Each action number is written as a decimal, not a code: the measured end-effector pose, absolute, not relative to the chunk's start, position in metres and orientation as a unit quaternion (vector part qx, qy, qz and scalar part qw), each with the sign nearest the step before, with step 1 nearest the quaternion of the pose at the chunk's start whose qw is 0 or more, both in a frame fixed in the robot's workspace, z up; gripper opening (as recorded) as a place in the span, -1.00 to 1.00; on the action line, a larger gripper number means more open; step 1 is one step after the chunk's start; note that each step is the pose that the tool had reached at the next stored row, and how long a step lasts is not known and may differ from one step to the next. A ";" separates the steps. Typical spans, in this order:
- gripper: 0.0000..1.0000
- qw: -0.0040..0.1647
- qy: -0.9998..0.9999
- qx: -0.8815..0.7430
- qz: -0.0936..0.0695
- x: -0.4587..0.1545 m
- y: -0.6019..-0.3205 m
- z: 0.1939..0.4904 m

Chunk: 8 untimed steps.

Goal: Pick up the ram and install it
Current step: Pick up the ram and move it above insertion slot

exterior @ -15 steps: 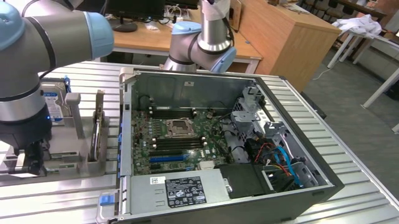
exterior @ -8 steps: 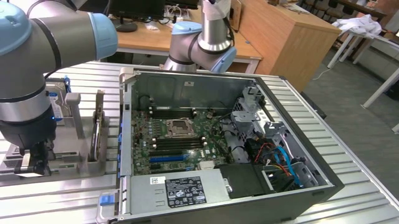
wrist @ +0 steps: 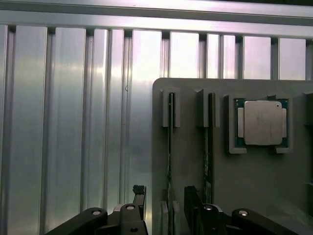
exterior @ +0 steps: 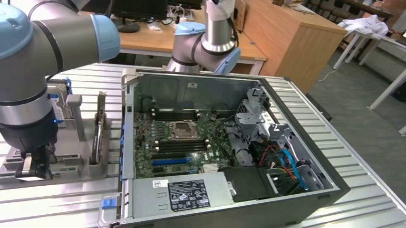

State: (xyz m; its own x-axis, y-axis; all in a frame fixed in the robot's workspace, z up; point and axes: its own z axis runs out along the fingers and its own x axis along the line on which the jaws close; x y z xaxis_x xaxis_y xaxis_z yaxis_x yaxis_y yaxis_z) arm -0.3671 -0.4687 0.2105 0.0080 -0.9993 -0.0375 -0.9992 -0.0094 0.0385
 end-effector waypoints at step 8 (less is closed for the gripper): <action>-0.11 0.000 -0.704 0.710 -0.027 -0.367 -0.469 0.204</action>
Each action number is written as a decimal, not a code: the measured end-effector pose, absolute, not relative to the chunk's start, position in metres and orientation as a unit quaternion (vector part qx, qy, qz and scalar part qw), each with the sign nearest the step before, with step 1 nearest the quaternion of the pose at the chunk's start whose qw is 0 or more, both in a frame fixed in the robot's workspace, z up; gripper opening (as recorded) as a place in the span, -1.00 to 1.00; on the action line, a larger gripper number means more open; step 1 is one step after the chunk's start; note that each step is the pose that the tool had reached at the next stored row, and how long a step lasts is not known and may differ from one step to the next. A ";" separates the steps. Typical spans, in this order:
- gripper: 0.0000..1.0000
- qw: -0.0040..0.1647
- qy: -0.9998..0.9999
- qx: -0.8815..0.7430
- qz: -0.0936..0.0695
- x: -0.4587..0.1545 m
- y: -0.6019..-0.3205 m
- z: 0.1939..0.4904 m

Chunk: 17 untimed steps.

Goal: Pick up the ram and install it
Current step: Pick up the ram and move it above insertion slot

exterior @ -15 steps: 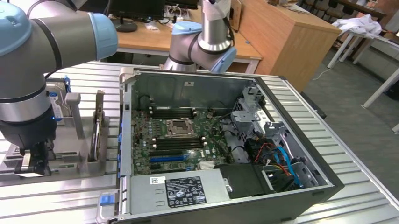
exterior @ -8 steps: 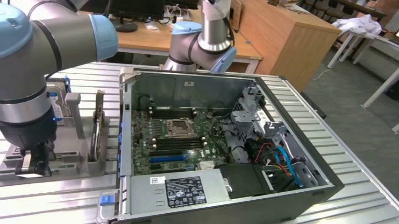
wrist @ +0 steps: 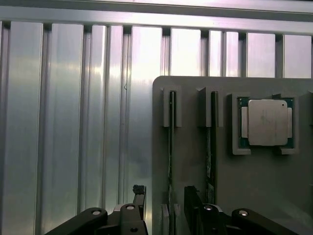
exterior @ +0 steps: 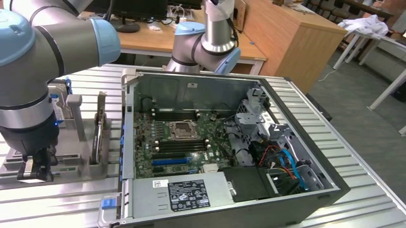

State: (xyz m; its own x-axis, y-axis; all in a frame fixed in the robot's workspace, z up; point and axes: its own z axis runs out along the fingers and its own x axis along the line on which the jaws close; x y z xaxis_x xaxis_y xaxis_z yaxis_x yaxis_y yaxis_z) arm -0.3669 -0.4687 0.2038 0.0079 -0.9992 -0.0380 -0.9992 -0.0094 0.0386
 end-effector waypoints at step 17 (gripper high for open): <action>-0.11 0.000 -0.704 0.710 -0.027 -0.367 -0.462 0.202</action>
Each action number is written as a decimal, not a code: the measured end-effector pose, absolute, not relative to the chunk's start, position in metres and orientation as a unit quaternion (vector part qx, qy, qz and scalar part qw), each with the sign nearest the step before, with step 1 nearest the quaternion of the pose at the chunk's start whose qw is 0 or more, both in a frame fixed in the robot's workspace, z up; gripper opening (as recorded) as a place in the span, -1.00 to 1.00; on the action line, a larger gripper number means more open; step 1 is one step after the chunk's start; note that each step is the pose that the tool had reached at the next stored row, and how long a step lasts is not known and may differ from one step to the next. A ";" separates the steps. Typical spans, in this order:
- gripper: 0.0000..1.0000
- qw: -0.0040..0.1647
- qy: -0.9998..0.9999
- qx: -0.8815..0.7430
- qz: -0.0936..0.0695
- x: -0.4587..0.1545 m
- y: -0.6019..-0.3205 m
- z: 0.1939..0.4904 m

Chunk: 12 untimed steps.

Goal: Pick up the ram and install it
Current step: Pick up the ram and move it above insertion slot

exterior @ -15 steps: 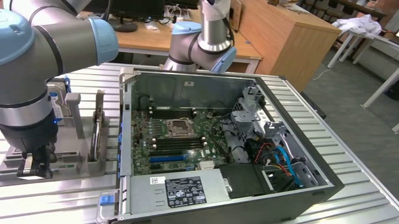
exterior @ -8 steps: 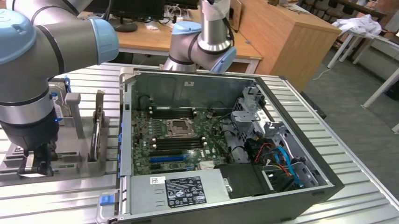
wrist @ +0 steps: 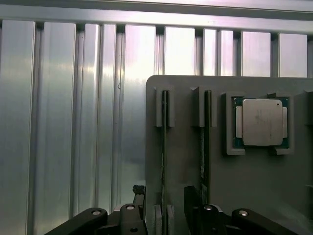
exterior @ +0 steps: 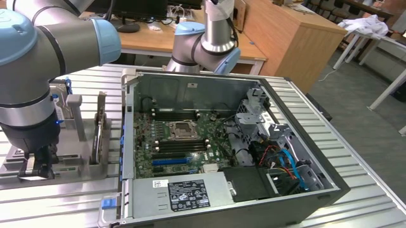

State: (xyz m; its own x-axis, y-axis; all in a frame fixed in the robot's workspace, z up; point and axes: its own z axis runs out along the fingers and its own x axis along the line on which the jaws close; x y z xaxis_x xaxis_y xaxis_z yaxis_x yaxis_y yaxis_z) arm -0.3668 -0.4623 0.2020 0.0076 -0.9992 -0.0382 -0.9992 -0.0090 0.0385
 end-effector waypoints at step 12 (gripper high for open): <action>-0.40 0.000 -0.704 0.710 -0.027 -0.367 -0.462 0.201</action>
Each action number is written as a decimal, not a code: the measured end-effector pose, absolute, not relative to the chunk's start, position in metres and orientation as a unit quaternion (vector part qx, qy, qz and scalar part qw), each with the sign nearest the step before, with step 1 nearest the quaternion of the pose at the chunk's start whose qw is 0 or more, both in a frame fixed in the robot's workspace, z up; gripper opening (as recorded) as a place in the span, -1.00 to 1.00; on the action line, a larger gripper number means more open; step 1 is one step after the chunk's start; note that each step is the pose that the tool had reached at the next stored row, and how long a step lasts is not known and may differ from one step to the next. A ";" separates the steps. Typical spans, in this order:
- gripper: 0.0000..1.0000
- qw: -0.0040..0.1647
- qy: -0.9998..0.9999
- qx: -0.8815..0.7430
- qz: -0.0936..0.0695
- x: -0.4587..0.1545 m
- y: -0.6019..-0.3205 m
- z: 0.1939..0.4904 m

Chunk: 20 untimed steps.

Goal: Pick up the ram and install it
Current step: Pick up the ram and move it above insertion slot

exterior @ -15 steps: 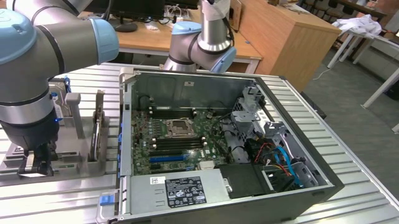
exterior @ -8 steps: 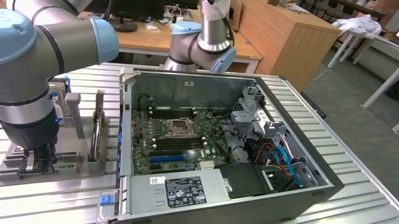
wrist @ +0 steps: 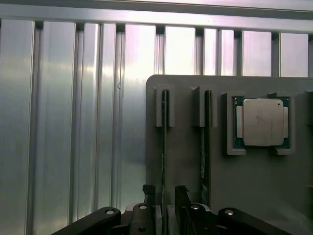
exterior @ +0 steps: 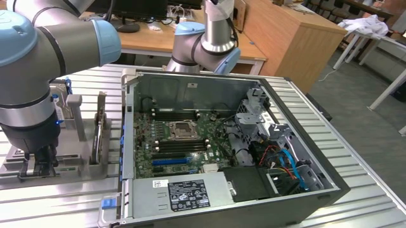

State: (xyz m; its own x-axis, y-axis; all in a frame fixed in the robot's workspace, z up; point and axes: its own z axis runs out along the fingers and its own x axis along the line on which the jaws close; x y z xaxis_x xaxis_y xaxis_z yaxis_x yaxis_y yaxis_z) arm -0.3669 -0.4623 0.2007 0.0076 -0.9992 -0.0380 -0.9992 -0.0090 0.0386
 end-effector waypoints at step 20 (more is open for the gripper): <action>-0.57 0.000 -0.704 0.710 -0.027 -0.367 -0.462 0.200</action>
State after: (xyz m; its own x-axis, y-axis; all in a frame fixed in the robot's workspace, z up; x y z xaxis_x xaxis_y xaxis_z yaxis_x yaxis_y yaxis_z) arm -0.3668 -0.4622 0.1996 0.0076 -0.9992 -0.0384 -0.9992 -0.0090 0.0381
